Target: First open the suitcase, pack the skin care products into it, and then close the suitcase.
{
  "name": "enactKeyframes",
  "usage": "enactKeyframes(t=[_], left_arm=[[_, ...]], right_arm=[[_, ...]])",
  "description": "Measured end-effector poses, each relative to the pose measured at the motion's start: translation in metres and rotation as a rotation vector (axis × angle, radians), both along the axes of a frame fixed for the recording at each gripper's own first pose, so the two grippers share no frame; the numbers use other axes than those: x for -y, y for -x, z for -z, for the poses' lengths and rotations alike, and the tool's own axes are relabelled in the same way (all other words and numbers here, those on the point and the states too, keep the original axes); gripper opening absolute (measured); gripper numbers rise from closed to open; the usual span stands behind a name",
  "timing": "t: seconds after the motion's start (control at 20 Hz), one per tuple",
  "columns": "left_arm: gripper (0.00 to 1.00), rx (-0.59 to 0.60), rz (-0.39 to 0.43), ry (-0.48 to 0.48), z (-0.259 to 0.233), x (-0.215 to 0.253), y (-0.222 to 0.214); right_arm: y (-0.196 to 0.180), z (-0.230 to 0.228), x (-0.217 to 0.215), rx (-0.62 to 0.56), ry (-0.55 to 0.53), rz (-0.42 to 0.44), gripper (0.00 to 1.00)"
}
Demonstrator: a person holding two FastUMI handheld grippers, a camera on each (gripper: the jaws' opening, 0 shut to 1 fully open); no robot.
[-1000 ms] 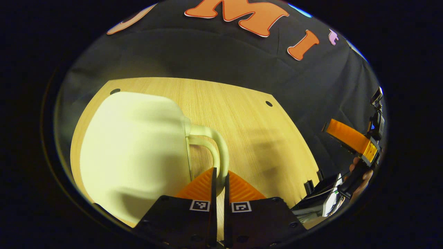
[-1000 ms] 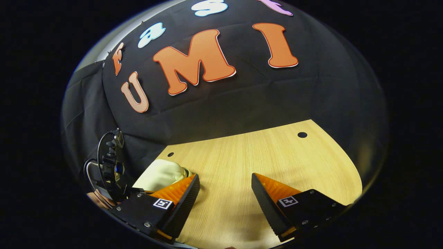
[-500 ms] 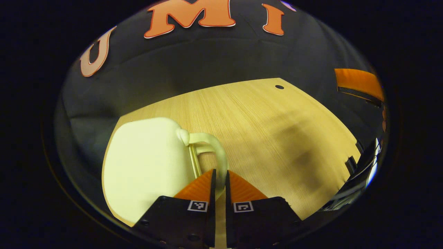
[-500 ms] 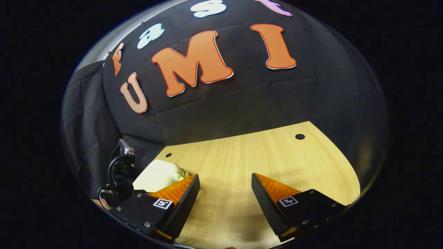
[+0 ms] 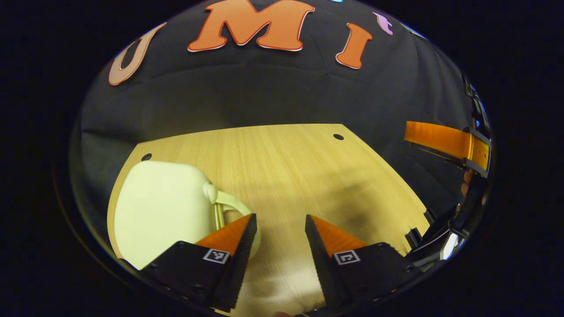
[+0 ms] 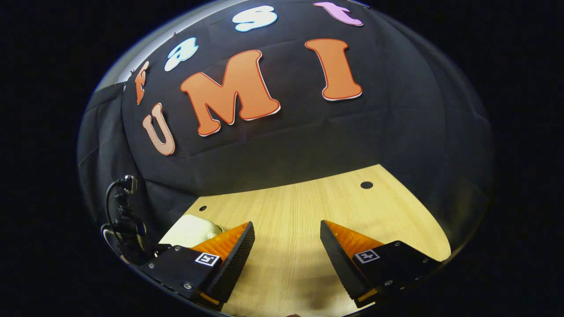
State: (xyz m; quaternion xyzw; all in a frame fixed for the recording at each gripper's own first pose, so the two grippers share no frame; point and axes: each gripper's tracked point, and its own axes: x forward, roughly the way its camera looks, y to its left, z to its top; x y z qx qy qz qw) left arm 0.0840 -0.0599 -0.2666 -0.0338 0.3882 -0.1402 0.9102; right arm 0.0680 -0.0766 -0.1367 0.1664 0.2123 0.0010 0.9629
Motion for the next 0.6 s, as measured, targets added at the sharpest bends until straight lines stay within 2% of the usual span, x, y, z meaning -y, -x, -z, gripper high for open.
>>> enactKeyframes(t=[0.1,0.15,0.2,0.45,0.6], left_arm=[[0.87,0.092,0.004,-0.006,-0.028,0.010,-0.014],[0.89,0.142,0.002,-0.009,-0.045,0.014,-0.020],[0.96,0.192,-0.011,-0.012,-0.062,0.016,-0.026],[0.98,0.445,-0.074,0.013,-0.147,0.017,-0.051],[0.98,0.539,-0.097,-0.006,-0.175,0.011,-0.058]], right_arm=[[-0.001,-0.013,0.008,0.043,0.056,0.022,0.95],[-0.002,-0.021,0.010,0.066,0.079,0.027,0.95],[-0.003,-0.029,0.011,0.091,0.101,0.028,0.95],[-0.007,-0.067,0.007,0.193,0.168,0.027,0.95],[-0.007,-0.086,-0.002,0.227,0.196,0.012,0.95]])
